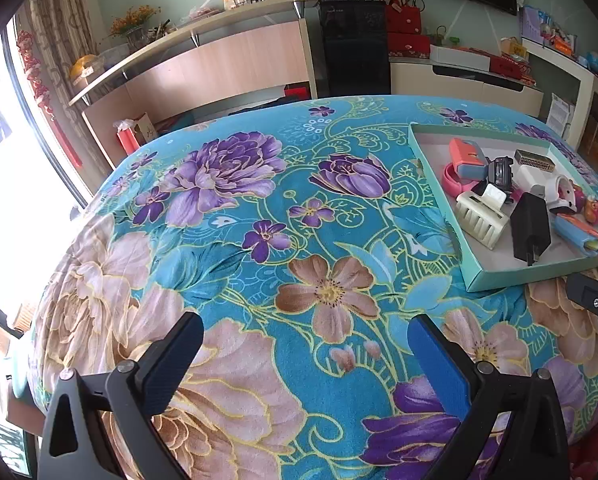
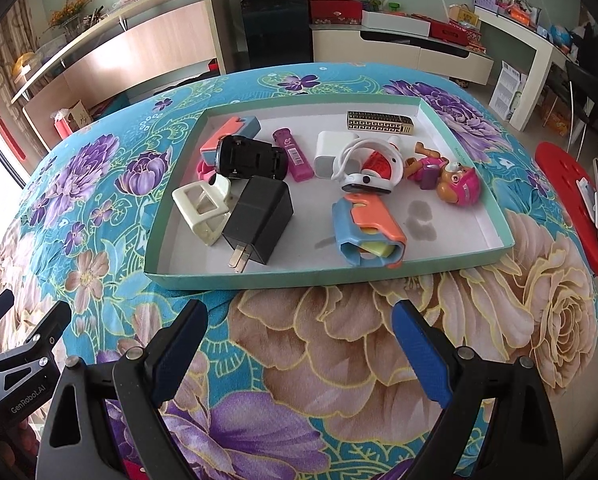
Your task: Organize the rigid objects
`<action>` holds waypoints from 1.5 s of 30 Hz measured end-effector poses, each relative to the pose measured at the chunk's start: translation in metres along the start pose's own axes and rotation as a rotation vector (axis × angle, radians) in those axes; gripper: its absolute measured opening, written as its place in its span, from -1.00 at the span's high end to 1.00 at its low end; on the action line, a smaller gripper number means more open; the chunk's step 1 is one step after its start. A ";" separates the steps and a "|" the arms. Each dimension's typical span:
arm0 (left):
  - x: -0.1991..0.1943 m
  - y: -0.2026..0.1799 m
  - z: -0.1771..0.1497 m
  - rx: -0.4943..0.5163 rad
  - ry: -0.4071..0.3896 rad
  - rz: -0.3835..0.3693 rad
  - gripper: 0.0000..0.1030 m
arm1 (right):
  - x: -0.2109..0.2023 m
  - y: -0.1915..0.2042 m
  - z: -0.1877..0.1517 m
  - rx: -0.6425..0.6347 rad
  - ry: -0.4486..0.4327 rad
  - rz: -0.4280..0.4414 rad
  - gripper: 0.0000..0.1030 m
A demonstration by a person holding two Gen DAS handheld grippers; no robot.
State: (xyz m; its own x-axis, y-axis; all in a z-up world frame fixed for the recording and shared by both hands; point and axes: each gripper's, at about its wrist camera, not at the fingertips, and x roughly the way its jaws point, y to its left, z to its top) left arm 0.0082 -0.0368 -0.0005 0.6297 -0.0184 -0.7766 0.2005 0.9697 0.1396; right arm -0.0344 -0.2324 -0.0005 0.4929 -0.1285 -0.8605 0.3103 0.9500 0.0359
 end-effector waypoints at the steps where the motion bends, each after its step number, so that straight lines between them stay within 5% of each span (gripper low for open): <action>1: 0.000 0.000 0.000 -0.001 0.000 -0.001 -1.00 | 0.000 0.000 0.000 0.000 0.000 -0.001 -0.82; 45: 0.006 0.002 -0.002 -0.003 0.007 -0.001 -1.00 | 0.008 0.000 -0.003 -0.014 0.022 -0.025 -0.82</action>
State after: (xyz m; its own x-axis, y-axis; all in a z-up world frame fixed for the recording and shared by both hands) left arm 0.0104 -0.0346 -0.0062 0.6240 -0.0179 -0.7812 0.1993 0.9703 0.1369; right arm -0.0325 -0.2329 -0.0090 0.4671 -0.1463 -0.8720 0.3111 0.9504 0.0072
